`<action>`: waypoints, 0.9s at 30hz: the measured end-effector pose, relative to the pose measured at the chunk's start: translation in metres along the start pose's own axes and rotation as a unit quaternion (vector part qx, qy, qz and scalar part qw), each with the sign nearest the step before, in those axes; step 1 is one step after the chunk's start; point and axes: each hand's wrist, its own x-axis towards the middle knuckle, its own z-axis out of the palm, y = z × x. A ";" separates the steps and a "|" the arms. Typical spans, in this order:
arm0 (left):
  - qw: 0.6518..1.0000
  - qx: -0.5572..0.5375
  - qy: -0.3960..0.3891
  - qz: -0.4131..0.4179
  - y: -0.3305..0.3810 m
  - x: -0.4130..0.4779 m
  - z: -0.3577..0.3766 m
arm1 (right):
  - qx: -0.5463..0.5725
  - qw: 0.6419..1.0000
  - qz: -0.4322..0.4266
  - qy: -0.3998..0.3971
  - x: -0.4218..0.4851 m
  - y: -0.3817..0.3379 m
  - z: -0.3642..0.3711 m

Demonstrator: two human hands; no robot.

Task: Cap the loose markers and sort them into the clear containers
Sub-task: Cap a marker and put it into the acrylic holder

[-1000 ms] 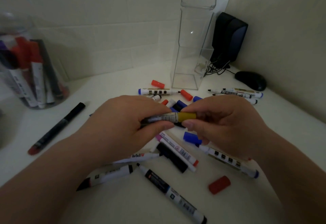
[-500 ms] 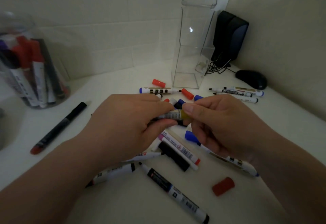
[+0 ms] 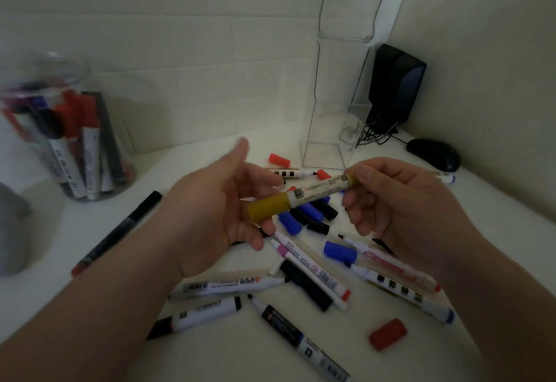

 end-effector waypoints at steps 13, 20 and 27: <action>0.937 0.217 0.121 0.247 -0.017 0.006 0.004 | -0.029 0.986 -0.100 0.129 0.003 -0.011 0.036; 0.834 0.394 0.126 0.365 -0.025 0.008 -0.004 | -0.196 0.890 -0.359 0.203 0.025 -0.081 0.035; 0.788 0.490 0.068 0.367 -0.031 0.009 -0.009 | -0.381 0.809 -0.325 0.307 0.101 -0.098 0.009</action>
